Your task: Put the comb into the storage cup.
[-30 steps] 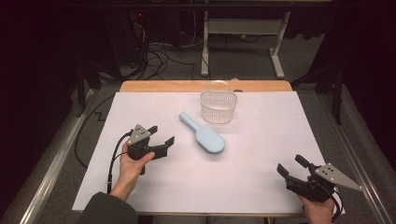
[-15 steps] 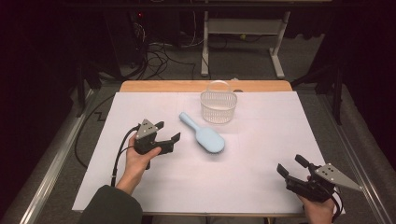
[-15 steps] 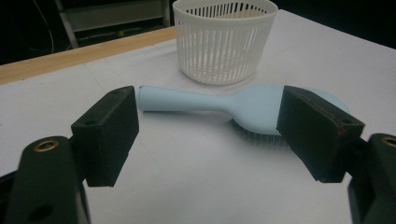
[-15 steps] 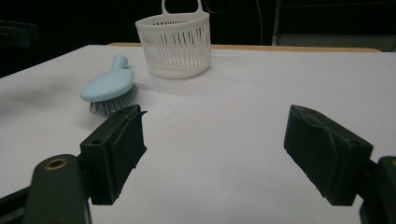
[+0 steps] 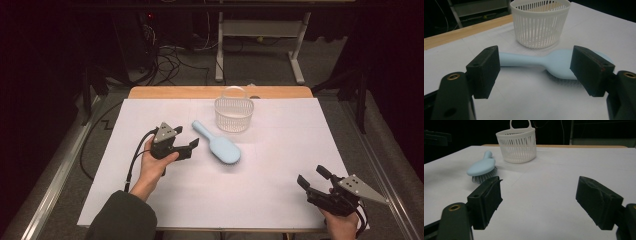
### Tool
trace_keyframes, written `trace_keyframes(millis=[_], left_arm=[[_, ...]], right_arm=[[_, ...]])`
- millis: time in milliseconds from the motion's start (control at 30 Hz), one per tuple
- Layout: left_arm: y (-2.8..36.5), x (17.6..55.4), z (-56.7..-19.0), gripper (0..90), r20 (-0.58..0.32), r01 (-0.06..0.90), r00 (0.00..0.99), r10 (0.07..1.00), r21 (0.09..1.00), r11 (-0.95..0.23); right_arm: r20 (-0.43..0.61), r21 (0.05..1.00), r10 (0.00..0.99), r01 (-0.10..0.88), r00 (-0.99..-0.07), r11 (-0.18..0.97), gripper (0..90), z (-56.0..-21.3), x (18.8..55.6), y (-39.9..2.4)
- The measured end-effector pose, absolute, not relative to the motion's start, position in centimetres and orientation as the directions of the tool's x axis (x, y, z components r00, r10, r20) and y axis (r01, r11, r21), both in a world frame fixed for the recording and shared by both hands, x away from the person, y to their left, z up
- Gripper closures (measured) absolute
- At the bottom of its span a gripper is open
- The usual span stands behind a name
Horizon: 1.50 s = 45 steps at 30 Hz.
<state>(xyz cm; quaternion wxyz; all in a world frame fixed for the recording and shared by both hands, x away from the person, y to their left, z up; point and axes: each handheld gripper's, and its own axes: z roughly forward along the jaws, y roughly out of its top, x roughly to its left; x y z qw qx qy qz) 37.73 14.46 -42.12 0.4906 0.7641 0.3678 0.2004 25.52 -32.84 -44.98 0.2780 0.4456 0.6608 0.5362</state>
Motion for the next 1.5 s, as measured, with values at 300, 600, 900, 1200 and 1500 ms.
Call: trace_keyframes(millis=[300,600,900,1200,1500], left_arm=[[13.9,38.7,-41.8,28.6,-0.047,0.369,0.653,0.756,0.891,-0.264],[13.4,40.0,-41.6,26.0,-0.037,0.384,0.642,0.766,0.880,-0.280],[12.8,41.1,-41.2,25.3,-0.040,0.402,0.646,0.762,0.867,-0.295],[12.6,42.1,-40.7,28.6,-0.044,0.428,0.635,0.772,0.851,-0.304],[12.2,43.7,-40.2,32.8,-0.007,0.450,0.639,0.769,0.814,-0.367]], right_arm=[[0.111,0.956,0.883,0.291,-0.457,0.031,21.3,-45.0,25.6,-32.8],[0.102,0.957,0.882,0.287,-0.461,0.039,21.5,-45.0,25.5,-32.7],[0.104,0.957,0.881,0.289,-0.461,0.038,21.5,-45.0,25.6,-32.8],[0.104,0.957,0.880,0.288,-0.463,0.038,21.5,-45.0,25.6,-32.7],[0.103,0.957,0.881,0.289,-0.461,0.039,21.5,-45.0,25.6,-32.7]])
